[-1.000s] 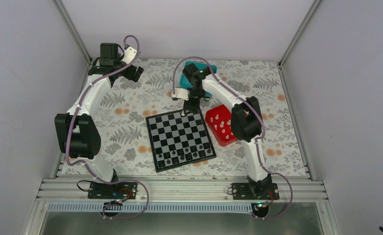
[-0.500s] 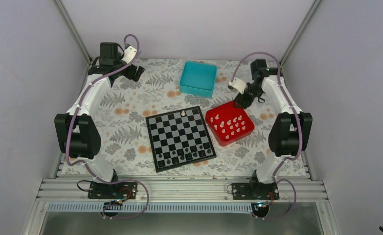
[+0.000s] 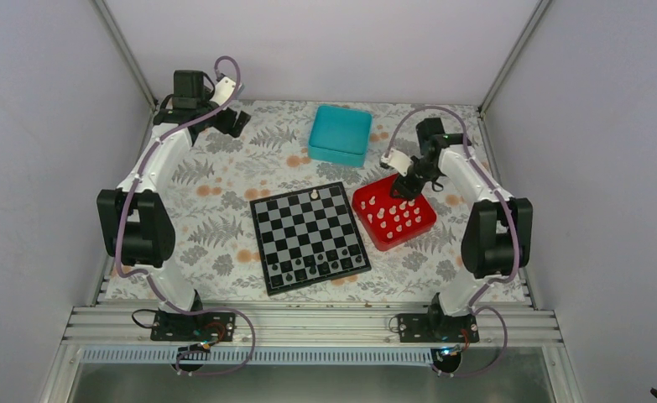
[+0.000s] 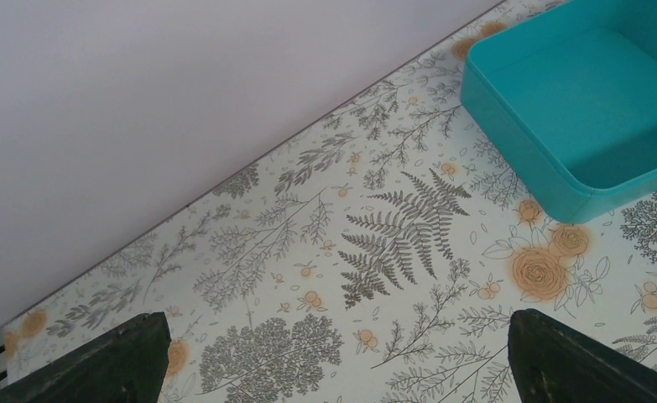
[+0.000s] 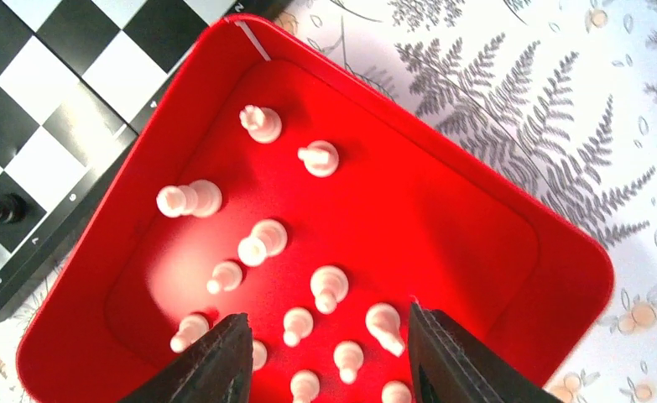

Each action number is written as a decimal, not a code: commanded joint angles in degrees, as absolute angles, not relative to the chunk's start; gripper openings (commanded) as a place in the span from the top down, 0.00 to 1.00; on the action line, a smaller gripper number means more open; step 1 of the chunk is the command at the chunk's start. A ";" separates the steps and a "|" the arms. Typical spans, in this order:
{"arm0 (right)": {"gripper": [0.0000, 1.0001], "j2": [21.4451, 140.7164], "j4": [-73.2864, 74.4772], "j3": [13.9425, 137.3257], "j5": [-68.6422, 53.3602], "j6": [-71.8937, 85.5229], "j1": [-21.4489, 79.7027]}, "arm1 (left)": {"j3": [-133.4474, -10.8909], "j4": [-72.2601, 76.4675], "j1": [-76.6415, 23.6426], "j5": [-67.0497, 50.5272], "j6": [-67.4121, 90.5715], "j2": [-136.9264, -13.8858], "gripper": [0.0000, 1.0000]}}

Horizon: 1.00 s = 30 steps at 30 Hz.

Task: Set up the chess pieces on the board
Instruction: Pick up the chess piece from the storage box.

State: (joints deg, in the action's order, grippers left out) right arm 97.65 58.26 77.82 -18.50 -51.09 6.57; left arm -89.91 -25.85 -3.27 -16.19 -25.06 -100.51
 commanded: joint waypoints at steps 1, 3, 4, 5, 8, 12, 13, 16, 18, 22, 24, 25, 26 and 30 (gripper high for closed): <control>0.50 98.76 55.01 75.85 -19.53 -50.23 9.64 | -91.41 -25.78 -3.34 -17.34 -24.96 -100.97 0.00; 0.50 100.09 53.90 76.00 -18.85 -49.88 10.76 | -91.41 -25.91 -3.34 -17.12 -25.02 -100.88 0.00; 0.50 100.68 53.42 76.02 -18.68 -49.76 11.19 | -91.36 -25.81 -3.34 -16.97 -25.05 -100.81 0.00; 0.50 101.18 52.71 76.09 -18.53 -49.68 11.65 | -91.28 -25.78 -3.34 -16.82 -25.09 -100.77 0.00; 0.51 102.78 50.79 76.51 -18.27 -49.38 12.82 | -90.99 -25.77 -3.34 -16.25 -25.12 -100.48 0.00; 0.52 106.32 49.88 77.80 -16.74 -49.13 14.21 | -90.70 -26.07 -3.38 -16.39 -25.44 -100.15 0.00; 0.52 107.06 49.76 78.00 -16.18 -49.21 14.58 | -90.70 -26.14 -3.39 -16.31 -25.48 -100.10 0.00; 0.52 108.36 49.48 78.64 -15.55 -49.60 15.00 | -90.23 -26.14 -3.34 -15.90 -25.70 -99.63 0.00; 0.52 108.86 49.38 79.02 -15.70 -49.65 15.06 | -89.73 -25.90 -3.39 -15.66 -25.82 -99.30 0.00; 0.52 109.70 49.04 79.89 -15.95 -49.90 15.25 | -89.19 -25.69 -3.37 -15.48 -25.97 -98.92 0.00; 0.52 110.43 49.07 80.49 -15.91 -49.92 15.30 | -89.12 -25.66 -3.34 -15.38 -25.97 -98.96 0.00; 0.52 110.80 49.08 80.80 -15.91 -49.92 15.29 | -89.14 -25.68 -3.34 -15.43 -26.01 -98.96 0.00; 0.52 111.17 49.16 81.03 -15.89 -50.00 15.41 | -89.19 -25.67 -3.34 -15.46 -26.01 -98.96 0.00; 0.54 112.31 49.29 81.54 -15.81 -50.26 15.47 | -89.15 -25.83 -3.34 -15.59 -26.06 -98.84 0.00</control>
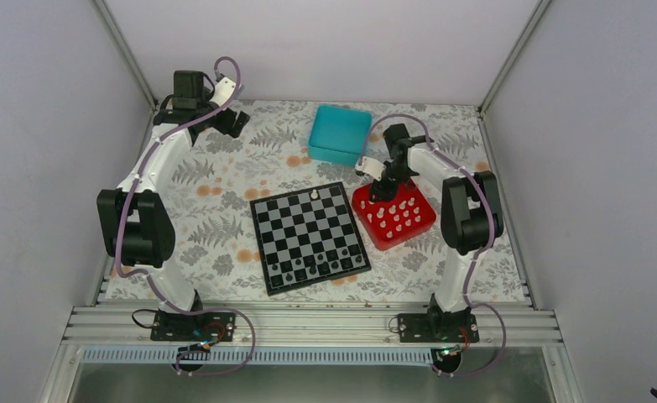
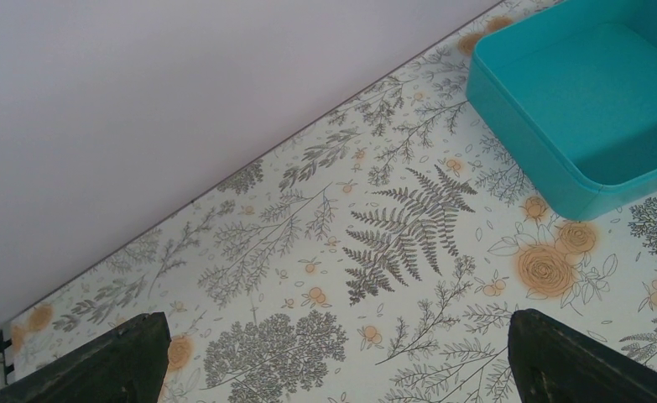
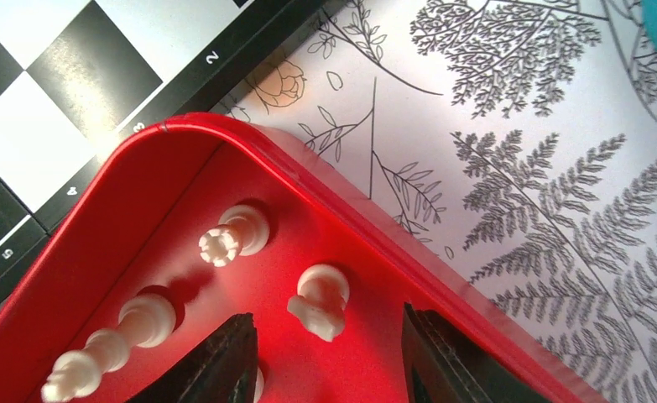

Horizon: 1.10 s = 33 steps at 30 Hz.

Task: Set up the chess pieces on the board
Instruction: Pick up the chess piece from the storage box.

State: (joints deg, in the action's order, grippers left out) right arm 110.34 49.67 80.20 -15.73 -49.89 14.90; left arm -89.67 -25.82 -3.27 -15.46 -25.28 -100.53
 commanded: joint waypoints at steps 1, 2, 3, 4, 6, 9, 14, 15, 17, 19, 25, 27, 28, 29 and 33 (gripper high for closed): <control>0.54 112.54 49.46 81.77 -15.83 -50.34 15.51 | -89.14 -25.93 -3.35 -15.71 -26.09 -98.80 0.00; 0.54 112.74 49.55 81.94 -15.93 -50.36 15.51 | -89.02 -26.02 -3.34 -15.80 -26.18 -98.76 0.00; 0.54 112.84 49.57 82.02 -16.02 -50.51 15.56 | -88.98 -26.02 -3.35 -15.76 -26.27 -98.71 0.00; 0.54 112.92 49.57 82.01 -16.12 -50.60 15.56 | -88.91 -26.06 -3.39 -15.79 -26.30 -98.64 0.00; 0.55 113.02 49.63 82.12 -16.30 -50.67 15.68 | -88.78 -26.11 -3.34 -15.73 -26.41 -98.47 0.00; 0.59 113.19 49.52 82.04 -16.63 -50.71 15.83 | -88.60 -26.04 -3.29 -15.84 -26.45 -98.35 0.00; 0.68 113.46 49.28 82.09 -17.26 -50.63 16.00 | -88.59 -26.13 -3.35 -15.82 -26.51 -98.36 0.00; 0.68 113.51 49.37 82.14 -17.30 -50.69 16.07 | -88.59 -26.15 -3.31 -15.82 -26.54 -98.34 0.00; 0.69 113.64 49.55 82.01 -17.11 -50.71 16.24 | -88.60 -26.26 -3.27 -15.91 -26.63 -98.35 0.00; 0.69 113.77 49.52 81.80 -16.75 -50.80 16.26 | -88.66 -26.30 -3.31 -15.99 -26.70 -98.29 0.00; 0.70 113.68 49.21 81.02 -16.19 -50.98 16.31 | -88.61 -26.59 -3.30 -16.50 -26.81 -98.32 0.00; 0.70 113.82 48.98 80.81 -15.89 -50.93 16.31 | -88.62 -26.57 -3.28 -16.55 -26.81 -98.20 0.00; 0.70 113.82 48.82 80.72 -15.83 -50.89 16.31 | -88.64 -26.59 -3.25 -16.57 -26.80 -98.21 0.00; 0.70 113.75 48.65 80.68 -15.95 -50.89 16.29 | -88.63 -26.63 -3.29 -16.61 -26.75 -98.28 0.00; 0.71 114.15 48.49 80.70 -16.10 -50.67 16.35 | -88.51 -26.72 -3.27 -16.60 -26.89 -98.14 0.00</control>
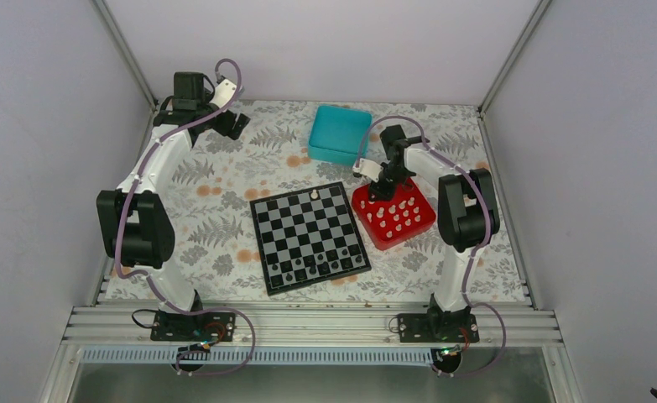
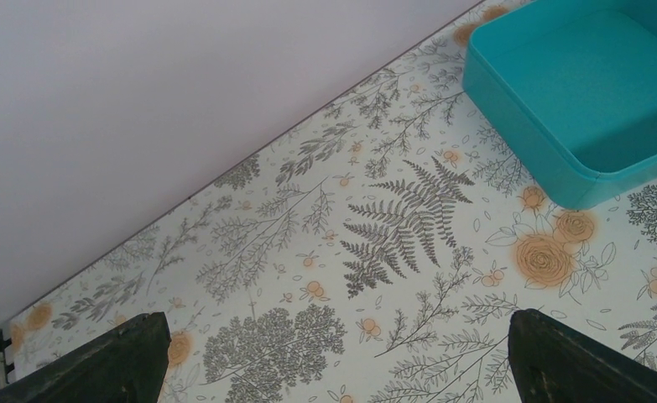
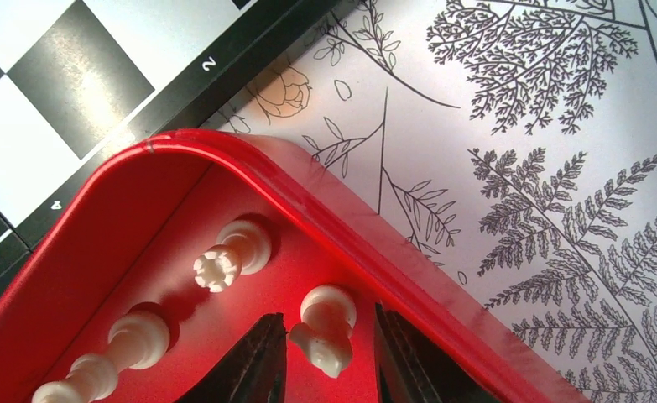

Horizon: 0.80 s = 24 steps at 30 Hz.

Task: Set up the chess pieces on the board
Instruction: Pick up the chess piece from the storage box.

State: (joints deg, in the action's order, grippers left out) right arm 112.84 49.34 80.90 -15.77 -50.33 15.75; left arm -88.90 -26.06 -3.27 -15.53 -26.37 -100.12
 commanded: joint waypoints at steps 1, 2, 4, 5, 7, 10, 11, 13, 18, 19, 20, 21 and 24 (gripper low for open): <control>0.71 114.22 48.45 80.62 -15.94 -50.63 16.44 | -88.56 -26.72 -3.27 -16.63 -26.89 -98.09 0.00; 0.71 114.25 48.35 80.48 -15.71 -50.60 16.46 | -88.51 -26.72 -3.25 -16.61 -26.89 -98.10 0.00; 0.74 114.24 48.25 80.30 -15.56 -50.71 16.50 | -88.51 -26.78 -3.28 -16.70 -26.97 -98.12 0.00; 0.75 114.33 48.27 80.39 -15.51 -50.71 16.50 | -88.53 -26.73 -3.30 -16.70 -26.98 -98.07 0.00; 0.79 114.50 48.49 80.49 -15.50 -50.71 16.44 | -88.51 -26.74 -3.28 -16.87 -26.92 -98.06 0.00; 0.84 114.52 48.62 80.57 -15.42 -50.67 16.44 | -88.44 -26.85 -3.34 -16.88 -26.87 -97.98 0.00; 0.86 114.38 48.45 80.50 -15.40 -50.64 16.44 | -88.44 -26.78 -3.26 -16.88 -26.89 -98.00 0.00; 0.85 114.01 48.01 80.30 -15.03 -50.47 16.47 | -88.35 -26.72 -3.25 -16.73 -26.98 -97.91 0.00; 0.68 113.73 48.33 79.79 -14.05 -50.80 16.44 | -88.55 -26.72 -3.28 -16.78 -27.07 -98.00 0.00; 0.67 113.59 48.27 79.65 -13.87 -50.80 16.39 | -88.58 -26.72 -3.29 -16.79 -27.06 -98.04 0.00; 0.66 113.37 48.13 79.63 -13.91 -50.84 16.47 | -88.60 -26.76 -3.30 -16.85 -27.07 -98.08 0.00; 0.64 113.16 48.16 79.63 -13.99 -50.91 16.37 | -88.75 -26.75 -3.26 -16.95 -27.03 -98.13 0.00; 0.62 112.77 48.40 79.62 -14.04 -51.04 16.39 | -88.85 -26.74 -3.26 -17.18 -26.97 -98.33 0.00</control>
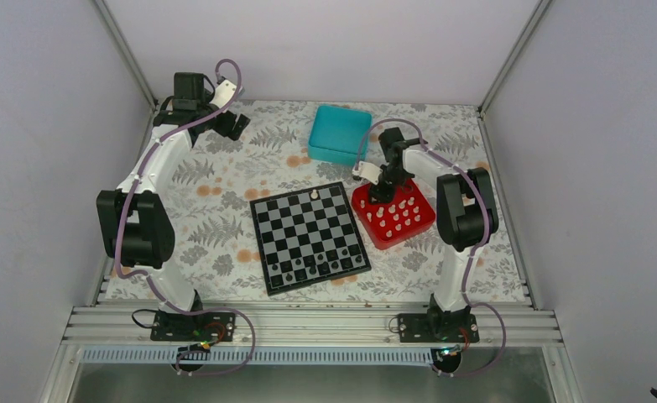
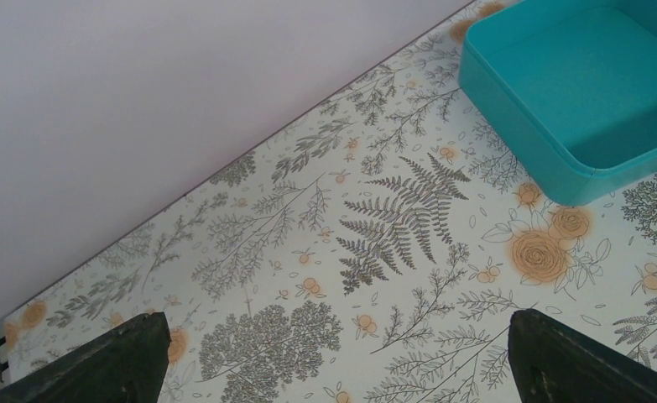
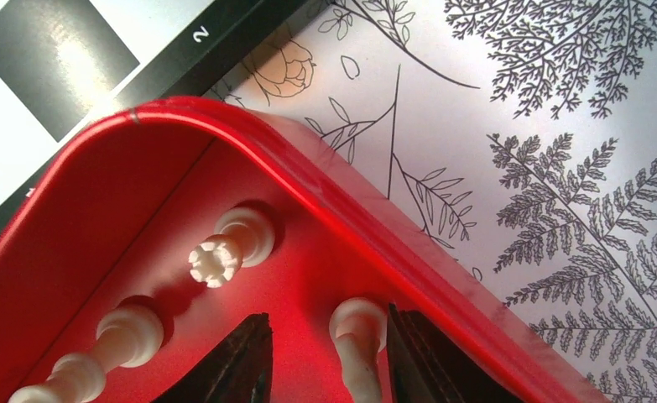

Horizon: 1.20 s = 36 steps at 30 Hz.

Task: Set up the chess pieces on the board
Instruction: Pick up the chess piece from the storage box.

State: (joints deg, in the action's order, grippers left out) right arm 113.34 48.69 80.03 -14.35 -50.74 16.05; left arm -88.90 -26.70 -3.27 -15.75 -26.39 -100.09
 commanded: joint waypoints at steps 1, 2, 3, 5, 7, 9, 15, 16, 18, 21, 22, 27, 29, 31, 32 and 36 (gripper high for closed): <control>0.62 112.76 48.48 79.62 -13.81 -51.06 16.36 | -88.92 -26.74 -3.30 -17.26 -26.97 -98.40 0.00; 0.62 112.88 48.48 79.56 -13.58 -51.14 16.27 | -88.99 -26.72 -3.26 -17.23 -26.98 -98.43 0.00; 0.63 112.93 48.51 79.60 -13.46 -51.22 16.20 | -88.91 -26.77 -3.27 -17.28 -26.98 -98.39 0.00; 0.65 113.10 48.28 79.70 -13.36 -51.33 16.11 | -88.95 -26.78 -3.30 -17.36 -26.98 -98.39 0.00; 0.69 113.27 48.41 80.06 -13.43 -51.28 16.13 | -89.03 -26.79 -3.27 -17.32 -27.06 -98.42 0.00; 0.71 113.50 48.50 80.40 -13.40 -51.25 16.02 | -88.98 -26.89 -3.27 -17.23 -27.09 -98.43 0.00; 0.79 113.69 48.32 80.78 -12.89 -51.32 15.71 | -89.11 -26.96 -3.27 -17.39 -27.20 -98.82 0.00; 0.81 113.65 48.19 80.84 -12.89 -51.26 15.65 | -89.16 -26.90 -3.25 -17.48 -27.16 -98.91 0.00; 0.86 113.42 48.05 80.87 -12.84 -51.13 15.67 | -89.42 -26.98 -3.27 -17.65 -27.11 -99.09 0.00; 0.94 112.78 48.26 81.41 -12.57 -50.85 15.67 | -89.74 -27.27 -3.26 -17.84 -27.06 -99.40 0.00; 0.94 112.47 48.78 82.10 -12.57 -50.81 15.79 | -89.74 -27.25 -3.26 -17.84 -27.07 -99.47 0.00; 0.95 110.06 55.28 87.45 -12.65 -51.12 16.10 | -89.80 -27.40 -3.28 -17.76 -27.32 -99.33 0.00; 0.95 109.37 59.32 91.33 -12.28 -51.30 16.85 | -89.90 -27.63 -3.26 -17.82 -27.45 -99.23 0.00; 0.95 109.05 62.69 95.40 -11.89 -51.60 18.04 | -89.95 -27.86 -3.29 -17.91 -27.59 -98.84 0.00; 0.95 109.16 63.81 97.39 -11.64 -51.59 18.83 | -89.92 -27.82 -3.28 -17.93 -27.60 -98.71 0.00; 0.94 111.81 65.52 104.34 -11.65 -51.82 22.58 | -89.67 -27.60 -3.27 -18.18 -27.52 -98.61 0.00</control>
State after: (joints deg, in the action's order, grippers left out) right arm 111.59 60.99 98.91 -11.53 -50.96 18.83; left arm -88.92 -27.62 -3.27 -16.78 -26.61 -100.09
